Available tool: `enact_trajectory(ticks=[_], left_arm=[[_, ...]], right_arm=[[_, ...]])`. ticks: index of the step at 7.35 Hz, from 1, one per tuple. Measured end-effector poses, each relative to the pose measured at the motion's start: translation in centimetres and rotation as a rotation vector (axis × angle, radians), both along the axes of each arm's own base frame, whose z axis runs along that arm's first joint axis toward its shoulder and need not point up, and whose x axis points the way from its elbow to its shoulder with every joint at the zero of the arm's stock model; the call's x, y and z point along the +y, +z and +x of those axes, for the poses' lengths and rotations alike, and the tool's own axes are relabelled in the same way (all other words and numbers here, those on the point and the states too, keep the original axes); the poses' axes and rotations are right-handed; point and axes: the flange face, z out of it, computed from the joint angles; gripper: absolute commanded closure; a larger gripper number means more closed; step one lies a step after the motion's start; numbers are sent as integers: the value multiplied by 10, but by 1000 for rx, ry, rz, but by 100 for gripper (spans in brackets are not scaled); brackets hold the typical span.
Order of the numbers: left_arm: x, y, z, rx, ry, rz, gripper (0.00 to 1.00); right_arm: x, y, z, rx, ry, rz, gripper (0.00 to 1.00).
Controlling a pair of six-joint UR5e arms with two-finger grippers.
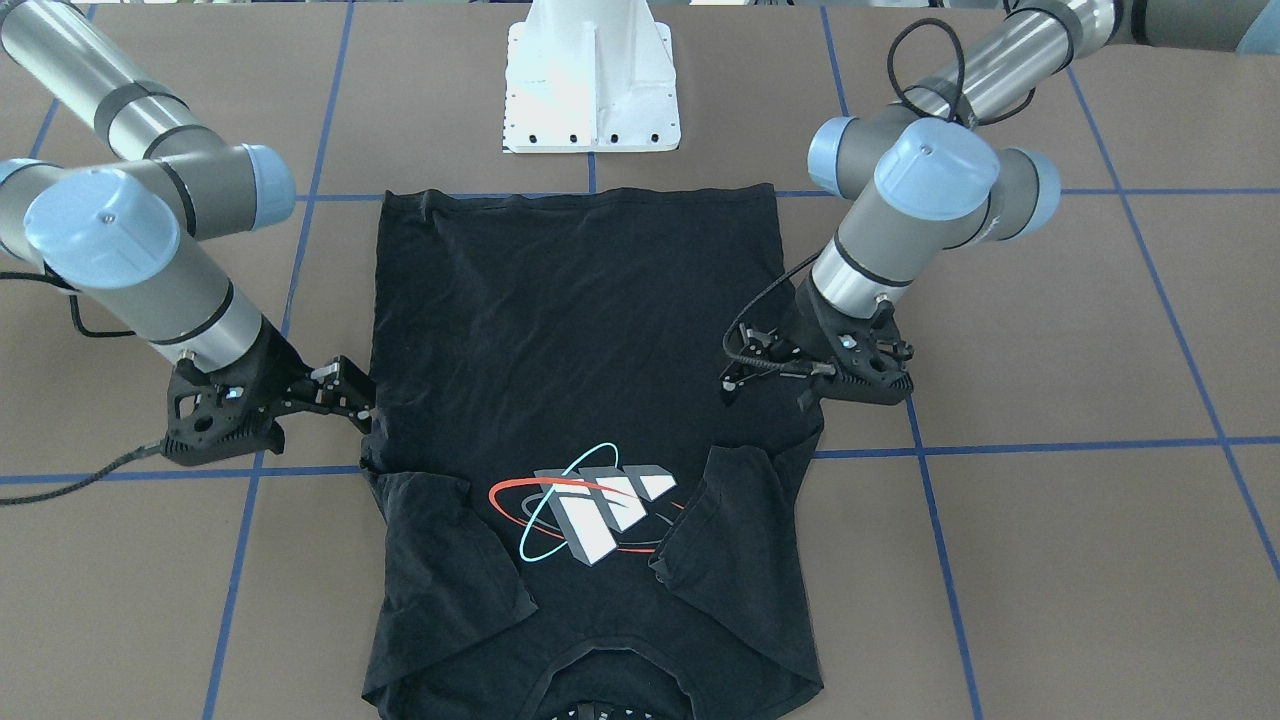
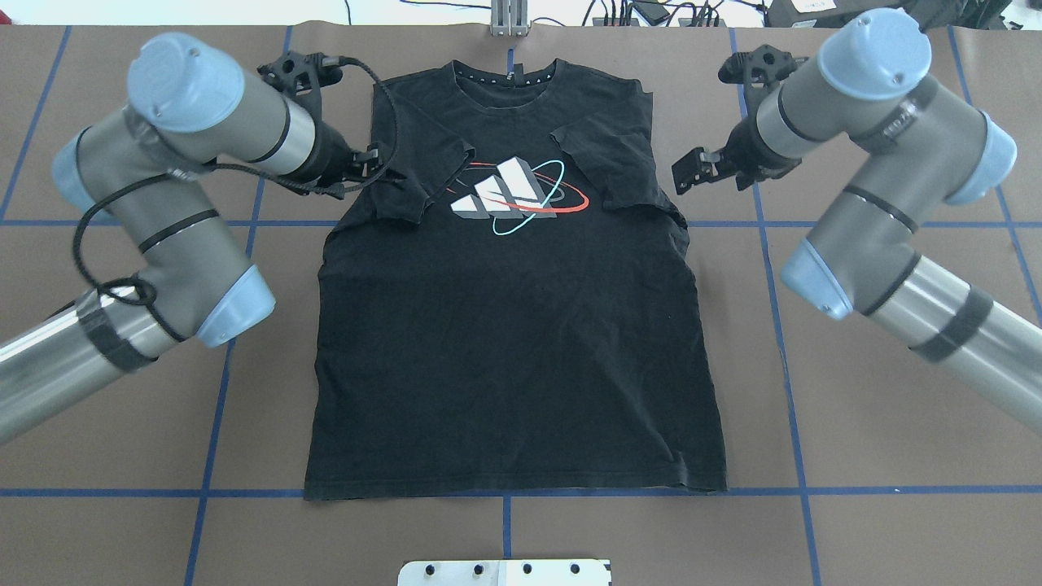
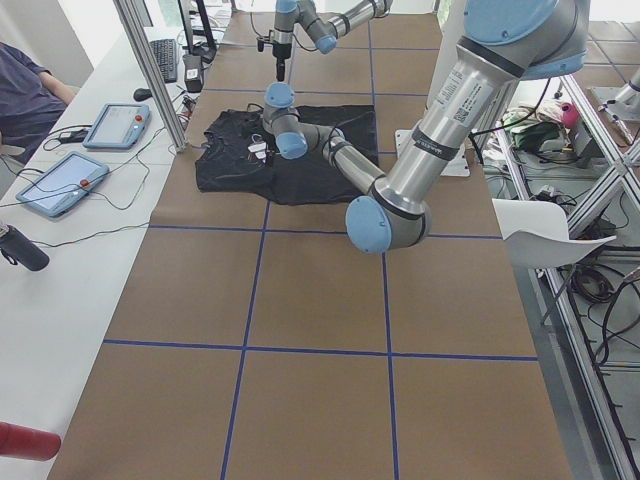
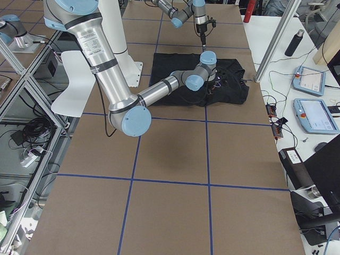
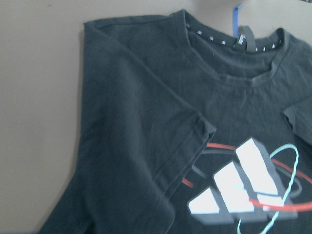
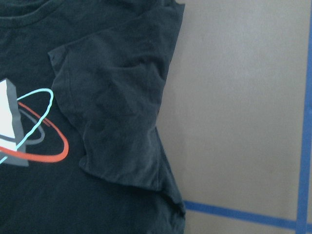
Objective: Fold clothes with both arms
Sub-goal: 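Move both grippers to the hem corners nearest the robot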
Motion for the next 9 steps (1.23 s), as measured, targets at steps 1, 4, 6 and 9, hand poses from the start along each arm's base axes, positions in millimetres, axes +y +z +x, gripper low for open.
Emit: enact_trajectory(ticks=[1,4,6,9], left_arm=[[45,17,-5,4,35,-7,0],[161,50,5,-9,102,-57,0],[229,66,18,-22,146,-131,0],[288,82,39,-52,201,-178,1]], right_arm=[[59,8,-1,-3,-3,-13,1],[211,21,-1,28,-10,-34,1],[282,24,-8,55,-5,-42,1],[317,20,-8,55,-4,-43,1]])
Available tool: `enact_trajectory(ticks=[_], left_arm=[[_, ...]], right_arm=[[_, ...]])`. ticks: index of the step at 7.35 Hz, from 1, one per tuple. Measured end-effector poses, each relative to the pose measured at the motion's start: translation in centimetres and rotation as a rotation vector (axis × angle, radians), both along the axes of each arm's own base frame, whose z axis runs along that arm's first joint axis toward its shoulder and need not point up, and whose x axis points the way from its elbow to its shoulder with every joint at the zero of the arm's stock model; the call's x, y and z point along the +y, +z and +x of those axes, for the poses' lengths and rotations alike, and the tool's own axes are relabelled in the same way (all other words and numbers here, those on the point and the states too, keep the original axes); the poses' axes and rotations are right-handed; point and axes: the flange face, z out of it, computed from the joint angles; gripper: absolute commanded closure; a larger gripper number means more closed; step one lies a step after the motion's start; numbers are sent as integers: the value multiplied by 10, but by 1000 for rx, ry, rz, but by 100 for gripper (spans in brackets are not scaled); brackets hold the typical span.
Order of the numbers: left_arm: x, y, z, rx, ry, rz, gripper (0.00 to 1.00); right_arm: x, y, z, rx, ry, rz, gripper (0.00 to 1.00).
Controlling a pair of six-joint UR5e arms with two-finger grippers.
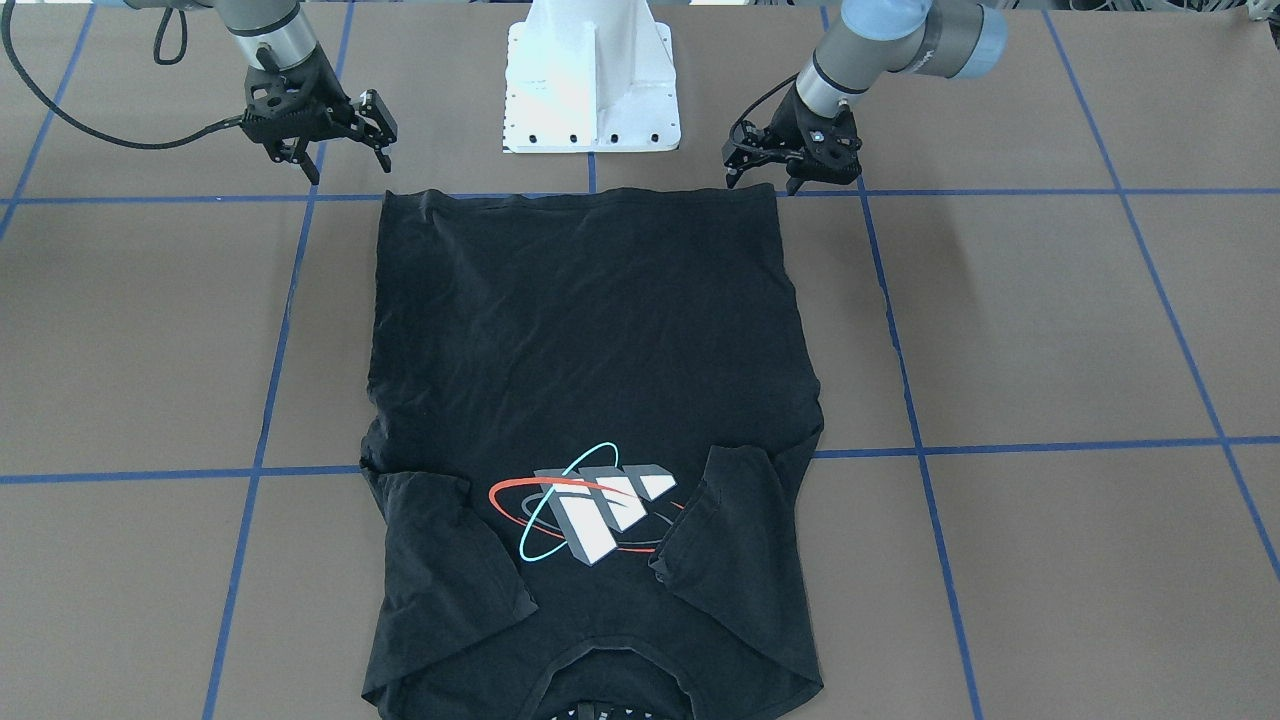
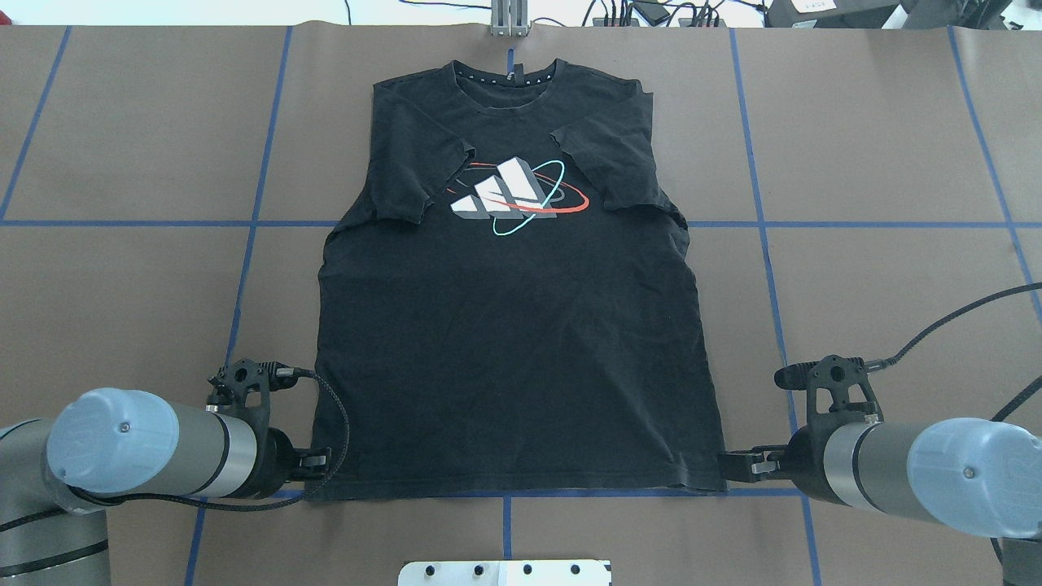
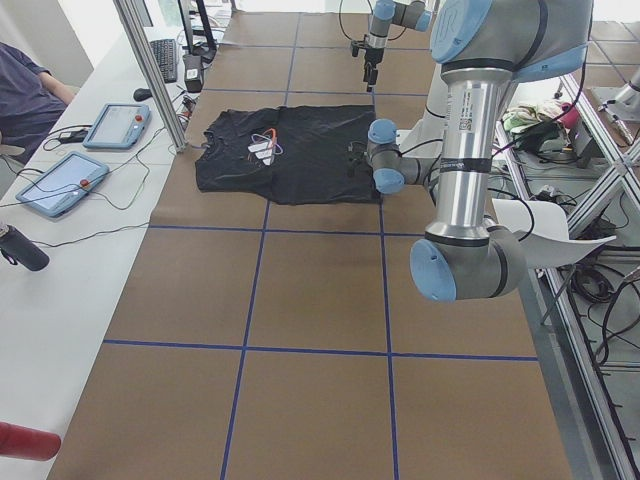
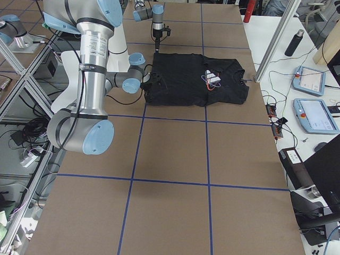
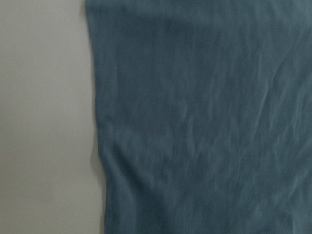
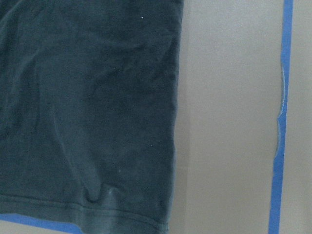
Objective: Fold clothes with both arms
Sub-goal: 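Move both grippers to the hem corners nearest the robot, then grasp the hem corners nearest the robot with both grippers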
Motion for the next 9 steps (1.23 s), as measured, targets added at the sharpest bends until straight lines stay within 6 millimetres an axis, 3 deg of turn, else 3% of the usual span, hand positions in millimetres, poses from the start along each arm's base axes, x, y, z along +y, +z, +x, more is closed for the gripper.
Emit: enact_trajectory(ticks=[3,4,6,9], left_arm=[[8,11,8,-22,16,-8,8],[9,15,11,-30,18,-10,16],[9,17,13,-35,19,-11,44],[10,17,14,-35,23,-13,46]], right_arm=[[2,-2,0,-3,2,2,1],[2,-2,0,-3,2,2,1],[2,-2,1,-3,2,2,1],[2,-2,1,-2,2,2,1]])
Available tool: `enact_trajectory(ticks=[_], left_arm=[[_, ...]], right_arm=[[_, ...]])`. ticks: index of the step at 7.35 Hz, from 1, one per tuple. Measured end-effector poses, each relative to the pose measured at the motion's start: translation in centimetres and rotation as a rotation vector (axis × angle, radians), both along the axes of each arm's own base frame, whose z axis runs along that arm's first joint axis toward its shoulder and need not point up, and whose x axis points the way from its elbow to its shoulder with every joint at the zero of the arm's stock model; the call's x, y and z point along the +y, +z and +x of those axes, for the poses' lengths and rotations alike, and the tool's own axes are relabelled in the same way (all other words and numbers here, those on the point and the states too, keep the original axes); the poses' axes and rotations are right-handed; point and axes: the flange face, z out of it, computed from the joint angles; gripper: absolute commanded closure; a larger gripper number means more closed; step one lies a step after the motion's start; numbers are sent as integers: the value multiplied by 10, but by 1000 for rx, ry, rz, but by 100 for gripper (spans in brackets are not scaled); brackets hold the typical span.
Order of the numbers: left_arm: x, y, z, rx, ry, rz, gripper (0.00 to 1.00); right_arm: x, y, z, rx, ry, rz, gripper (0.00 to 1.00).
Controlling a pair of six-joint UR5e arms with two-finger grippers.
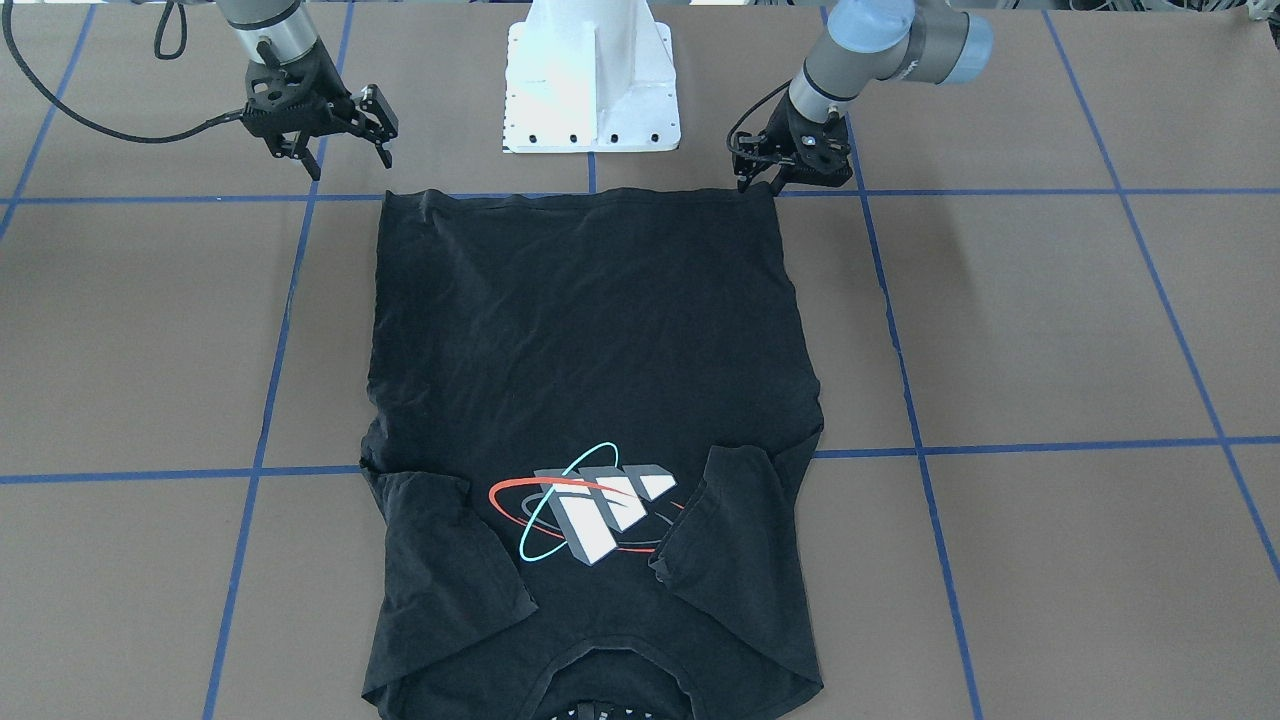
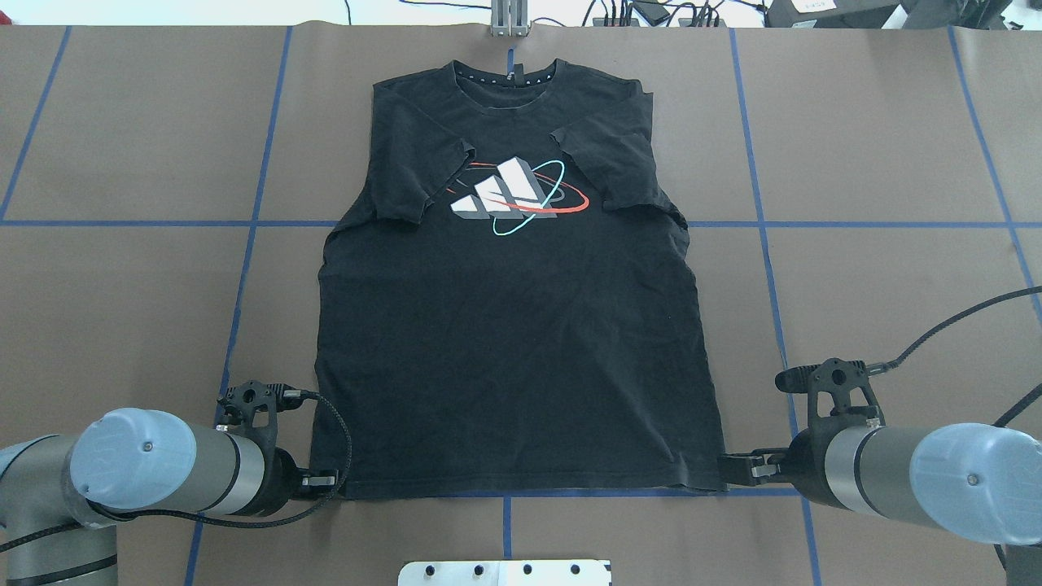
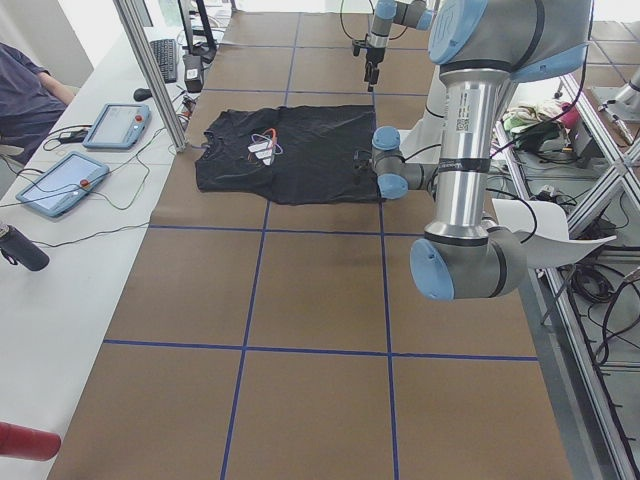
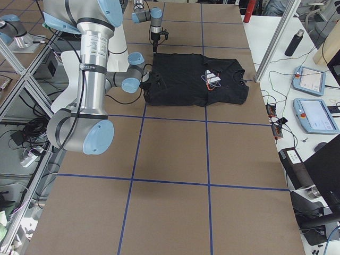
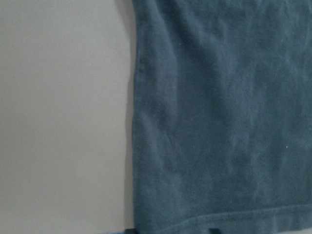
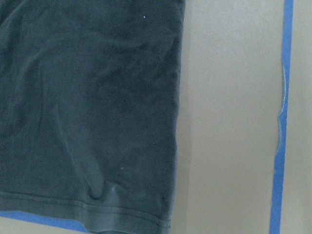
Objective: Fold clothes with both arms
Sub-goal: 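Grasp the hem corners nearest the robot with both grippers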
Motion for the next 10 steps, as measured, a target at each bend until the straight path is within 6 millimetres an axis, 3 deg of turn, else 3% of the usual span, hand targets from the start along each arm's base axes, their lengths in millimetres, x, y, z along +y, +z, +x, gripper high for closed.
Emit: enact_trajectory(ticks=[1,2,3,7,10], left_arm=[[0,1,0,-2,2,-1,53],[1,2,-1,-5,3,-2,74],[1,3,-1,-7,4,-3,100],[0,0,-5,-4,1,-5,100],[1,-6,-7,9,1,-4,100]], right_arm=[[0,0,0,0,0,0,1],[0,0,0,0,0,0,1],[0,0,0,0,0,0,1],[3,1,-3,4,7,1,2],[29,14,-27,30,75,14,4]])
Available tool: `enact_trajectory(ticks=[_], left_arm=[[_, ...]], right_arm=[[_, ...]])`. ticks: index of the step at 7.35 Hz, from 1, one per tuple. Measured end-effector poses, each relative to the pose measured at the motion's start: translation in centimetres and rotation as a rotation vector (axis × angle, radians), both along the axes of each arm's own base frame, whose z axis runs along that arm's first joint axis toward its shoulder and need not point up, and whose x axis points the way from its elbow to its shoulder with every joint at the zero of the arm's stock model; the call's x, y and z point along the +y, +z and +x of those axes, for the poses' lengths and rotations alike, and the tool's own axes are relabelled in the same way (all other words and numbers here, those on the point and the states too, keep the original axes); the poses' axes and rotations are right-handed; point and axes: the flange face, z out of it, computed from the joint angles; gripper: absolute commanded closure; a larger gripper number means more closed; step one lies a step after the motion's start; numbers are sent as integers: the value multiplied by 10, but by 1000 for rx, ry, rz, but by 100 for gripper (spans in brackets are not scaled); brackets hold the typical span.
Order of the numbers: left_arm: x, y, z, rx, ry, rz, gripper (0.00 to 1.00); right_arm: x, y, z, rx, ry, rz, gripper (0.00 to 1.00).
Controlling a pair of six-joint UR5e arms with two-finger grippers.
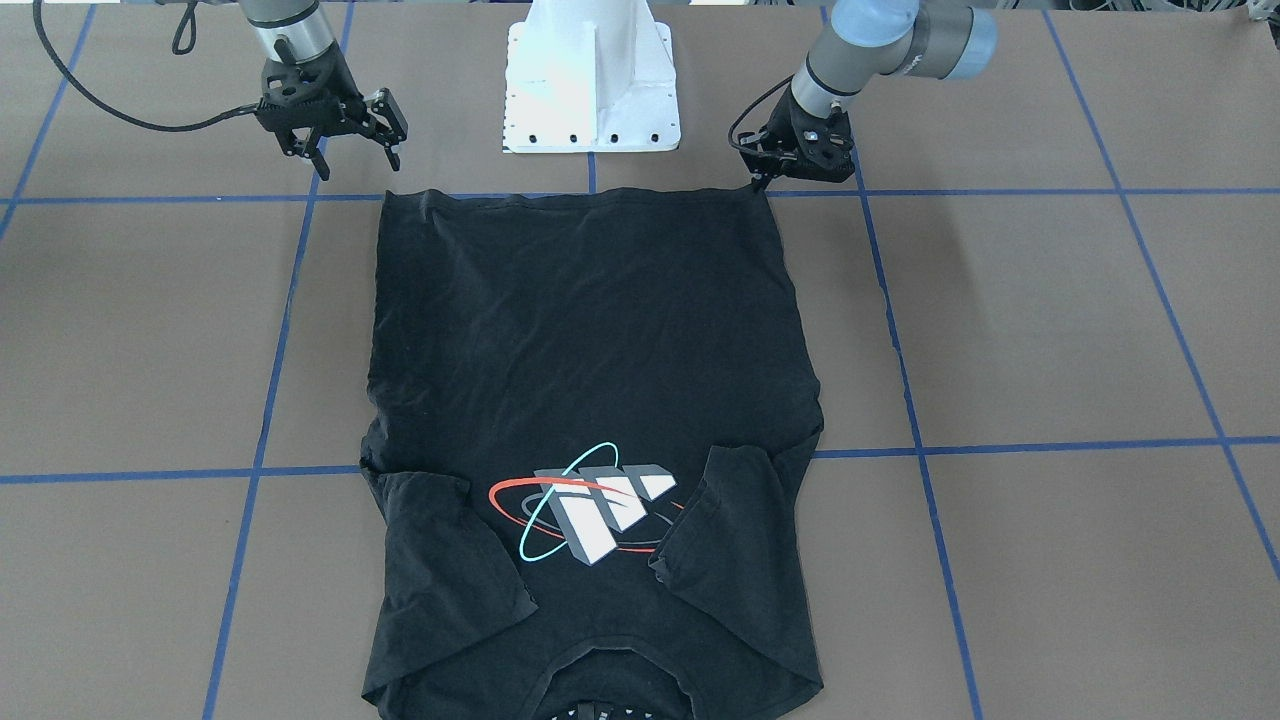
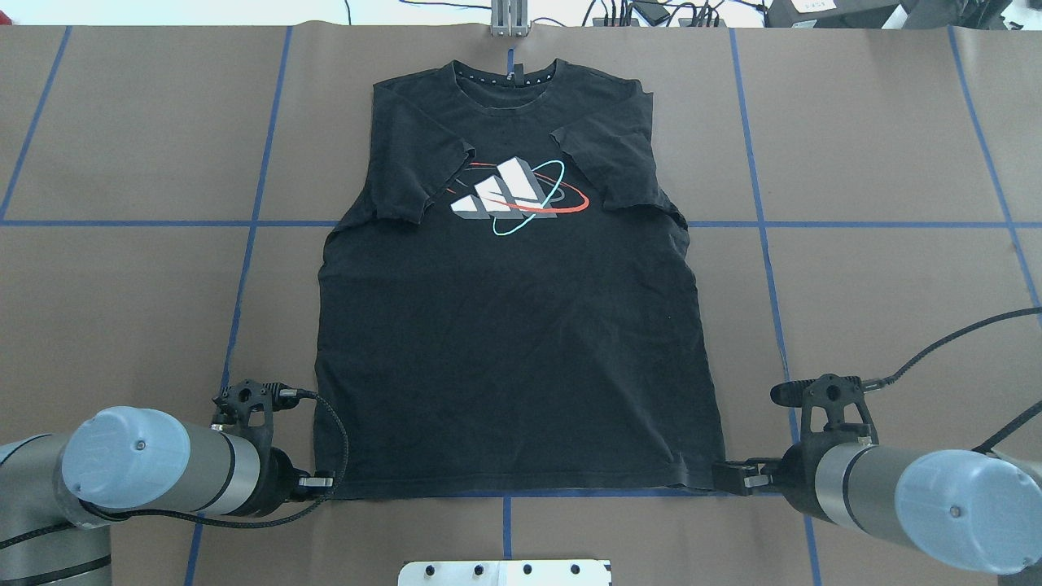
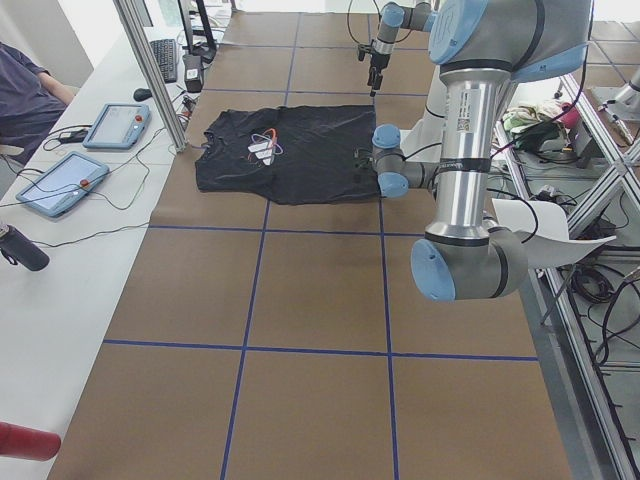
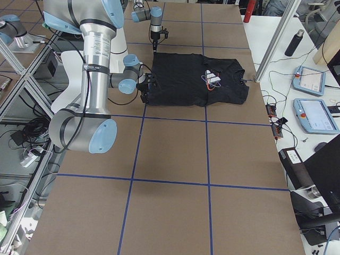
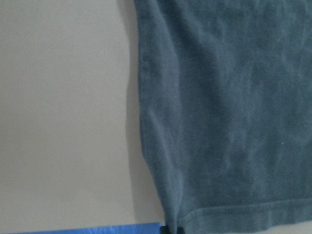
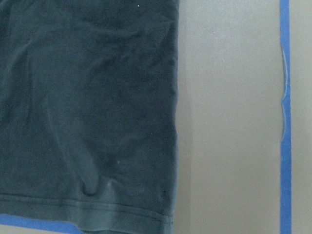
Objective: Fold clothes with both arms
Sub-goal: 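Grasp the hem corners nearest the robot with both grippers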
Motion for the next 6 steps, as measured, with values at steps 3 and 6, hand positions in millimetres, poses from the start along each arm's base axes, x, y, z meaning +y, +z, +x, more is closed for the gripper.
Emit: enact_trajectory(ticks=[3,6], left_arm=[[1,-5,-3,10,2,1,100],[2,-9,-5,17,3,2,100]], right_arm=[[23,20,-26,36,17,32,20],[33,27,-35,48,2,42,34]])
